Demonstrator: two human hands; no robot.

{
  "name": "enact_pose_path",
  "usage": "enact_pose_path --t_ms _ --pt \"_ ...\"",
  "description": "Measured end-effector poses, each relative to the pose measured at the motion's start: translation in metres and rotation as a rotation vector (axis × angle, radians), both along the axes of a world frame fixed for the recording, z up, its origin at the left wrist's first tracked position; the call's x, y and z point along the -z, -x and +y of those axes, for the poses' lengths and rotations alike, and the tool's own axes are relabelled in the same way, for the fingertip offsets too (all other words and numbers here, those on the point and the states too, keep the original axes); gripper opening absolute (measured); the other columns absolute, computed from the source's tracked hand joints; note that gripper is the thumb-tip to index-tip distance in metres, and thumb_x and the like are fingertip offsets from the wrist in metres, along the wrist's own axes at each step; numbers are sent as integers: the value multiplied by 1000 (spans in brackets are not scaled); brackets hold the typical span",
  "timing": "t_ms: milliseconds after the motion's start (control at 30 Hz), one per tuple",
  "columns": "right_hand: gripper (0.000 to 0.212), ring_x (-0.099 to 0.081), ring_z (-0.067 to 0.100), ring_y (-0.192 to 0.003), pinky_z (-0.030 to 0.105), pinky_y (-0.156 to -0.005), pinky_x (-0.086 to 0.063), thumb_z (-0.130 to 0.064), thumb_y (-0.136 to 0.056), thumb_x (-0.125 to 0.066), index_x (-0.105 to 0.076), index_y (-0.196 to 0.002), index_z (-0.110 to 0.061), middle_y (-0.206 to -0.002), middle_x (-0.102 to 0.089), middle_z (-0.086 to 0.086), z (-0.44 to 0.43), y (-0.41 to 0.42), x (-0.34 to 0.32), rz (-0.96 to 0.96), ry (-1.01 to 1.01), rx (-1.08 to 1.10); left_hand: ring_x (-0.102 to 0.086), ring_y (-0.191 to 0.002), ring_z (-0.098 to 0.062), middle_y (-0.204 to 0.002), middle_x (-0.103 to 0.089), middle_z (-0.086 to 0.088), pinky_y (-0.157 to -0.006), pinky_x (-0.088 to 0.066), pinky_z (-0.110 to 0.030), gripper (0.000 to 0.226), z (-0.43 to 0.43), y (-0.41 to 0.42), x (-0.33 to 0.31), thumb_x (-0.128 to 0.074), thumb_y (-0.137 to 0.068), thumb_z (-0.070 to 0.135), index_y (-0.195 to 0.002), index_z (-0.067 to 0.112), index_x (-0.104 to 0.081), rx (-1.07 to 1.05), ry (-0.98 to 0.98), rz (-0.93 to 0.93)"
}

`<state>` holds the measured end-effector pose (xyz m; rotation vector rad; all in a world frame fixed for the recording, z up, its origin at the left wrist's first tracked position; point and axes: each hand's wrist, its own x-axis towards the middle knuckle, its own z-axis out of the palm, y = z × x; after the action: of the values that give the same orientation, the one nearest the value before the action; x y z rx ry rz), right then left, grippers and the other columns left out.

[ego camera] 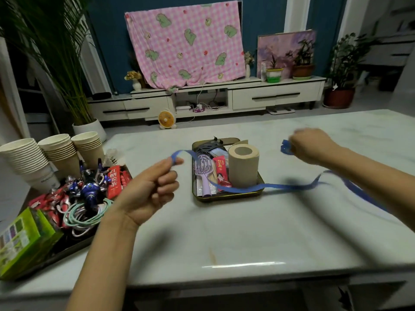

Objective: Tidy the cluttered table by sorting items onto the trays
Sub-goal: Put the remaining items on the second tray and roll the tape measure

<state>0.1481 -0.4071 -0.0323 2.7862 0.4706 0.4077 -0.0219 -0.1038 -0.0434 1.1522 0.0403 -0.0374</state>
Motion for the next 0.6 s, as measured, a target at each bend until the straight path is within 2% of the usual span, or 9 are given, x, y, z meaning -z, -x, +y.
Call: enact_pose_path --t_ms 67,100,167,233,300,367,433,533,600 --pt "18 -56 28 -87 28 -67 -37 -21 -92 -53 -60 -92 -5 -96 -61 12 31 25 -16 -174 -414 -348 -24 -33 1 -44 -28 10 -32 -14 -10 17 -21 -3 5 -47 -86 25 -88 13 -60 50 -107 57" --pt "14 -55 22 -88 21 -68 -37 -16 -89 -55 -60 -98 -7 -96 -61 7 50 45 -21 -120 -607 -529 -24 -33 0 -44 -29 9 -33 -14 -10 19 -30 -4 7 -46 -88 23 -88 11 -60 90 -105 82" --pt "35 -52 10 -97 6 -76 -36 -14 -89 -55 -51 -123 -12 -109 -58 -2 83 83 -22 213 -752 -734 -27 -34 -1 -46 -32 7 -32 -16 -10 18 -42 -6 8 -46 -85 19 -82 8 -60 180 -11 119" --pt "39 -53 12 -101 9 -86 -40 -17 -93 -50 -44 -132 -14 -118 -58 -1 101 103 -12 505 -715 -704 -34 -36 -3 -49 -38 4 -32 -21 -9 15 -44 -7 7 -47 -80 18 -75 7 -55 227 115 141" --pt "23 -58 19 -88 27 -83 -49 -16 -96 -47 -54 -115 -6 -102 -62 10 103 107 -4 642 -764 -670 -45 -44 -6 -57 -47 -1 -37 -34 -11 18 -42 -6 6 -48 -79 18 -70 6 -58 215 195 141" --pt "17 -54 10 -67 19 -63 -48 -14 -97 -45 -56 -91 -3 -78 -57 9 99 106 0 771 -926 -649 -58 -60 -11 -68 -59 -4 -54 -47 -18 27 -38 -6 9 -50 -79 22 -61 10 -66 158 109 103" --pt "23 -54 6 -57 13 -53 -43 -14 -100 -38 -52 -84 -4 -67 -54 3 100 108 7 849 -1038 -594 -60 -76 -11 -79 -66 -1 -70 -45 -23 30 -40 -5 13 -53 -79 29 -58 16 -71 87 -82 81" --pt "19 -57 10 -53 17 -51 -45 -14 -99 -37 -50 -87 -7 -65 -55 4 108 109 14 918 -1203 -456 -56 -73 -9 -82 -68 2 -69 -45 -21 28 -47 -7 19 -55 -81 28 -65 19 -76 6 -98 90" --pt "14 -56 9 -48 19 -50 -48 -17 -96 -45 -54 -88 -11 -64 -51 3 112 109 13 1110 -1426 -345 -56 -74 -9 -79 -69 3 -66 -47 -21 31 -52 -9 22 -51 -88 23 -70 18 -76 -41 -17 59"
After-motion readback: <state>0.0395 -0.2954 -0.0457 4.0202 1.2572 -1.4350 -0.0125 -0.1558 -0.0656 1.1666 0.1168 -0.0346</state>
